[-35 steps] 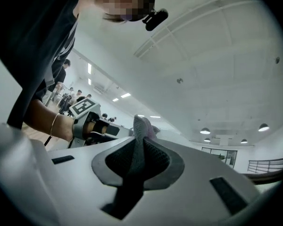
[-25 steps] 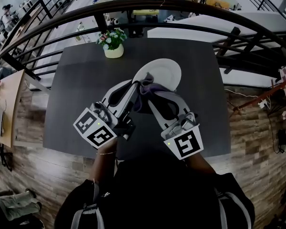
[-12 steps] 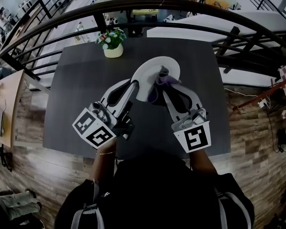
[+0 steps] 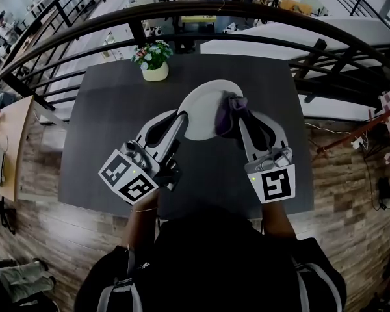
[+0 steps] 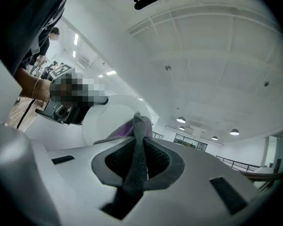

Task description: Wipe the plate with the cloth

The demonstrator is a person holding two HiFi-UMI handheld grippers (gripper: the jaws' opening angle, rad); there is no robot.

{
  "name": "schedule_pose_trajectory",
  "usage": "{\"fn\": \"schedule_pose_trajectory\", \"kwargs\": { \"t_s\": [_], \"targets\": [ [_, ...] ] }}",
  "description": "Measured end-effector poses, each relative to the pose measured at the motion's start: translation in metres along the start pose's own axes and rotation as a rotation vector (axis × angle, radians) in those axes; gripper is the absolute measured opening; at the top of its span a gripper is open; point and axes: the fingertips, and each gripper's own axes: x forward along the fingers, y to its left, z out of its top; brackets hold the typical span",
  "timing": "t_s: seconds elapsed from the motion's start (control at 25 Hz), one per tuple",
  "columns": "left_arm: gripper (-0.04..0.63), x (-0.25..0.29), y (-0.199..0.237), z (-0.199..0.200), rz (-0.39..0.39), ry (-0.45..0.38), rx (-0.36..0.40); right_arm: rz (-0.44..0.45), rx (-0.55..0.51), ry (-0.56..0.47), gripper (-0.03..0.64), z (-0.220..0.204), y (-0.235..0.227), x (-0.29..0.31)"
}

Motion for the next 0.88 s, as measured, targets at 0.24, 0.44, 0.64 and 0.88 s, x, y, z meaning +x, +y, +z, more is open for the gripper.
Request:
{"fn": "schedule_pose_trajectory", "kwargs": {
  "t_s": [0.24,0.44,0.64,0.88],
  "targets": [
    [0.015,-0.003,0.005,-0.004,0.021,0.026,0.075,0.000,0.013,-0.001,0.040,-0.001,-0.001,-0.001],
    [0.015,-0.004,-0.003,-0.011,0.021,0.086,0.259,-0.001,0.050,-0.019,0.040,0.001,-0.002,-0.004],
    [0.015,0.002,-0.012,-0.022,-0.022,0.185,0.478,-0.011,0.090,-0.037,0.040,0.003,-0.009,-0.003],
    [0.015,0.007,-0.026,-0.042,-0.085,0.313,0.825,-0.050,0.112,-0.092,0.040,0.014,-0.026,-0.009]
  ]
}}
